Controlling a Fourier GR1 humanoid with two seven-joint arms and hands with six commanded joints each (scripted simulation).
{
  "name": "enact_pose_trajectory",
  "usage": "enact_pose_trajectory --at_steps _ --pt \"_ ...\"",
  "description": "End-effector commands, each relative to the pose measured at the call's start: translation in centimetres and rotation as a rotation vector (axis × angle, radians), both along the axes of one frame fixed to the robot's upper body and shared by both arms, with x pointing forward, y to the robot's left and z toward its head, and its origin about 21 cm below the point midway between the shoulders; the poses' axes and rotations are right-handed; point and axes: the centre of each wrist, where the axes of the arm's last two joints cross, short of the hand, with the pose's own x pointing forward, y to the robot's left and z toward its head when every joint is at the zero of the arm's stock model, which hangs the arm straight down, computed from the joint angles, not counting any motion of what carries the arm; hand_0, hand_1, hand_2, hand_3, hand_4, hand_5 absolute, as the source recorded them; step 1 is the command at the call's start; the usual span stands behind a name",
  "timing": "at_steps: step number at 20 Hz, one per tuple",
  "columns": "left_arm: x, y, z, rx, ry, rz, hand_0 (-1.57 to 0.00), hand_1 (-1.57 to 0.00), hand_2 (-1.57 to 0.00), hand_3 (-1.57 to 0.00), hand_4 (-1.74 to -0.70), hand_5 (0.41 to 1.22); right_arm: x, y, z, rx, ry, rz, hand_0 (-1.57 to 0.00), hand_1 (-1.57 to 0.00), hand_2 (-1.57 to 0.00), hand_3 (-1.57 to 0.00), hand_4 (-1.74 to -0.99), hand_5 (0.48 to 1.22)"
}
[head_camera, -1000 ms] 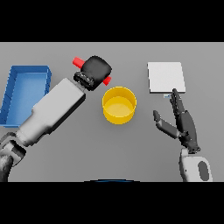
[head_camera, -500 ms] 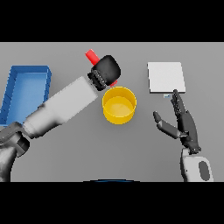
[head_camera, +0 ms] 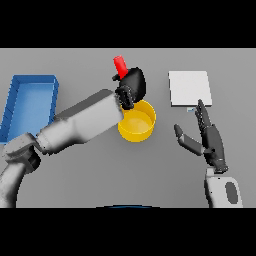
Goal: Pick up the red beaker and tilt it to pour out 1 green nut into yellow bowl. Pick up the yellow bowl and place it on the metallic measuring scale.
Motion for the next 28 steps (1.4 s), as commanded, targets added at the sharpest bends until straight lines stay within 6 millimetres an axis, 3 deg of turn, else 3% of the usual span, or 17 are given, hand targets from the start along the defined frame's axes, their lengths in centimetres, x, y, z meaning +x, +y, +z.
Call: enact_pose_trajectory --at_steps 1,8,12,14,16,18,21,23,25,28 --pt "0.1 0.1 0.0 0.018 -0.005 0.001 -1.57 -1.57 -1.57 -1.56 -1.74 1.221 -0.2 -0.1 -0.2 -0.006 -0.004 0.001 0.00 0.00 0.00 0.00 -1.283 0.601" --pt "0.6 -0.9 0.3 0.114 -0.081 -0.034 -1.57 -1.57 -1.57 -1.57 -1.74 1.221 -0.4 -0.5 -0.5 -0.035 -0.003 -0.011 0.00 0.00 0.00 0.00 -1.245 0.585" --pt "1.4 -0.4 2.6 0.107 -0.131 -0.028 -1.57 -1.57 -1.57 -1.57 -1.74 1.189 -0.6 -0.3 -0.2 -0.024 -0.019 -0.006 0.00 0.00 0.00 0.00 -1.226 0.587" --pt "2.1 -0.5 5.2 0.059 -0.171 -0.027 -1.57 -1.57 -1.57 -1.57 -1.74 1.171 -0.2 -0.2 0.0 -0.013 -0.017 0.002 0.00 0.00 0.00 0.00 -1.219 0.595" --pt "2.7 0.2 7.8 0.002 -0.223 -0.044 -1.57 -1.27 -1.25 -1.57 -1.64 1.189 -0.3 -0.1 0.0 -0.014 -0.038 0.010 0.00 0.00 0.00 0.00 -1.222 0.609" --pt "3.9 0.9 11.4 -0.051 -0.304 -0.021 -1.57 -1.38 -1.37 -1.21 -1.68 1.201 -0.4 -0.2 0.1 0.001 -0.039 0.019 0.00 0.00 0.00 0.00 -1.231 0.620" --pt "5.1 2.3 18.2 -0.169 -0.392 0.079 -1.57 -1.47 -1.47 -1.39 -1.57 1.211 -0.4 0.1 -0.4 0.002 -0.022 0.032 0.00 0.00 0.00 0.00 -1.256 0.635" --pt "6.0 3.9 20.5 -0.269 -0.408 0.168 -1.57 -1.51 -1.50 -1.45 -1.54 1.214 0.1 -0.1 0.2 -0.006 -0.034 0.034 0.00 0.00 0.00 0.00 -1.274 0.642" --pt "7.6 9.4 23.5 -0.516 -0.374 0.386 -1.57 -1.53 -1.53 -1.45 -1.61 1.217 0.0 -0.3 0.2 -0.020 -0.030 0.037 0.00 0.00 0.00 0.00 -1.292 0.645" --pt "8.9 16.2 24.1 -0.843 -0.301 0.601 -1.57 -1.55 -1.55 -1.44 -1.67 1.219 0.4 -0.3 0.5 -0.029 -0.059 0.064 0.00 0.00 0.00 0.00 -1.313 0.652"
